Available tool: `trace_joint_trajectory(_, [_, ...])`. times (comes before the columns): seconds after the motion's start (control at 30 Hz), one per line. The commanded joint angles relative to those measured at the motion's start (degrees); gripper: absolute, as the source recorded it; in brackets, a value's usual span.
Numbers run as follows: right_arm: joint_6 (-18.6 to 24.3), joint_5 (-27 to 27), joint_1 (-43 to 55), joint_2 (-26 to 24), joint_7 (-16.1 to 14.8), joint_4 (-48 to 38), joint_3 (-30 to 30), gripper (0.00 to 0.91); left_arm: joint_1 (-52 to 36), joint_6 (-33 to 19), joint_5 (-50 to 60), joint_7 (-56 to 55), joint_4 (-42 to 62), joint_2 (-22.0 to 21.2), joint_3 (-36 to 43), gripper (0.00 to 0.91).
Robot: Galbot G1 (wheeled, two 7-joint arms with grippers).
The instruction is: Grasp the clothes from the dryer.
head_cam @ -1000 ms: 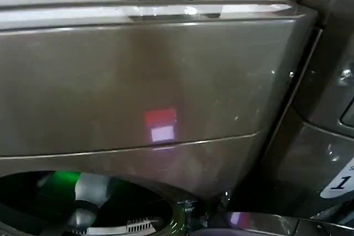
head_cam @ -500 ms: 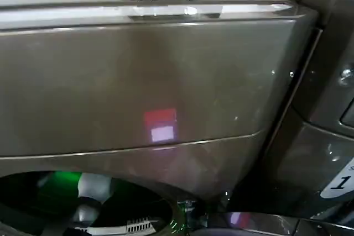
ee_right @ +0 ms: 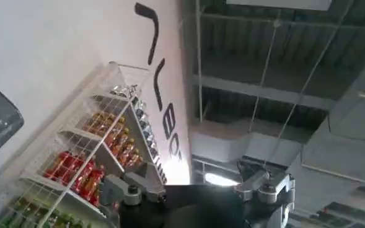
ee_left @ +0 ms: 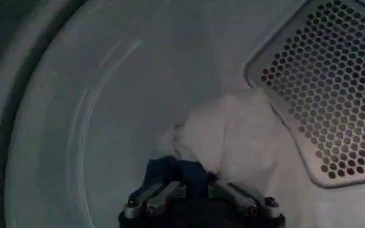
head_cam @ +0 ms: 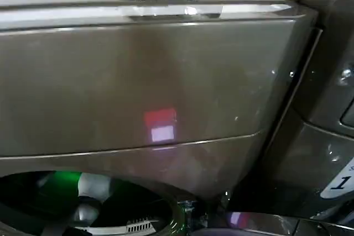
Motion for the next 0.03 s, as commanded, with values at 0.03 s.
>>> trace_joint_trajectory(0.03, [-0.63,-0.61,-0.48,0.08,-0.77,0.05,0.98,0.907,-0.03,-0.06,-0.07,0.06,0.05,0.01,0.10,0.000])
